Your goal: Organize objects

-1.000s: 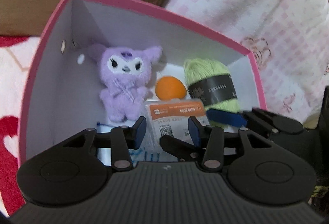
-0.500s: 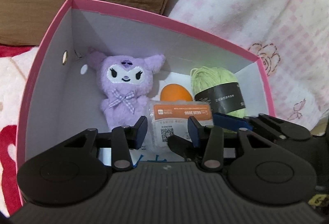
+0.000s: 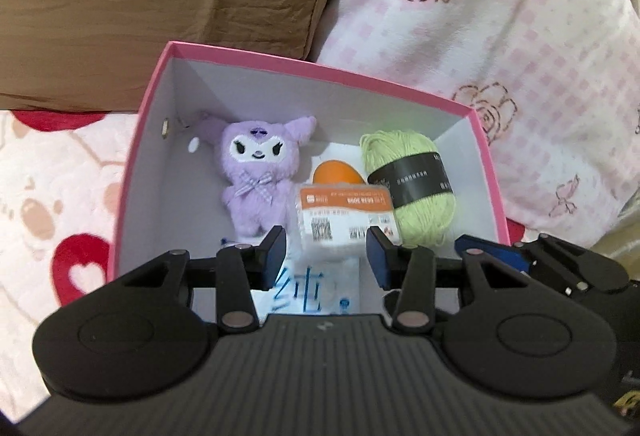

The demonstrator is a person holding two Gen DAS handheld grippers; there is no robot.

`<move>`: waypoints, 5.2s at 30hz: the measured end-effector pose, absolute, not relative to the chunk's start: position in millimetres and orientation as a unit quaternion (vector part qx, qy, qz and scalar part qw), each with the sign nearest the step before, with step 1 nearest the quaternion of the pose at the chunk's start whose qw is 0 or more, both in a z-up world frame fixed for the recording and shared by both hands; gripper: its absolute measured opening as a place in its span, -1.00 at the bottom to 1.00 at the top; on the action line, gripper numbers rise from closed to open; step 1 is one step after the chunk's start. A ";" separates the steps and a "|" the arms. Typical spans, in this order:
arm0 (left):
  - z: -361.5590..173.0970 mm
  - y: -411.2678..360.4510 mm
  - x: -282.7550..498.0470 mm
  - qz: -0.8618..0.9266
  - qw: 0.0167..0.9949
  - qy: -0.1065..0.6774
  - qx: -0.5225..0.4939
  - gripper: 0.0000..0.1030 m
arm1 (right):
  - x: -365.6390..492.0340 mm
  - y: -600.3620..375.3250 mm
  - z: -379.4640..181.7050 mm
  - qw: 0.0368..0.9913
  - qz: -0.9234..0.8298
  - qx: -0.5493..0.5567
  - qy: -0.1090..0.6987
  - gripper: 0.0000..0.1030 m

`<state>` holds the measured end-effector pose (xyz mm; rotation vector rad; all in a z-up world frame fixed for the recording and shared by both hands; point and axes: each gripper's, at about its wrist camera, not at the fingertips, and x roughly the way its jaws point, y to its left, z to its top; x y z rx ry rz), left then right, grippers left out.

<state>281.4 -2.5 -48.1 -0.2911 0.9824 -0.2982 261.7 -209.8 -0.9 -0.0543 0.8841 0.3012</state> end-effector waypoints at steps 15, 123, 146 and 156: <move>11.5 -6.6 207.7 -0.143 0.861 0.482 -0.078 -0.12 | 197.3 -212.2 43.9 0.902 0.161 -0.033 0.399 0.53; 13.5 5.7 61.6 -0.027 0.865 0.501 0.032 1.00 | 60.2 -181.8 42.1 0.910 -0.035 0.003 0.412 1.00; 12.8 20.0 60.6 -0.034 0.860 0.509 0.004 1.00 | 50.4 -173.5 50.6 0.913 -0.047 -0.025 0.404 1.00; 13.8 21.8 60.3 -0.036 0.859 0.511 0.005 1.00 | 45.8 -172.4 54.5 0.914 -0.049 -0.034 0.402 1.00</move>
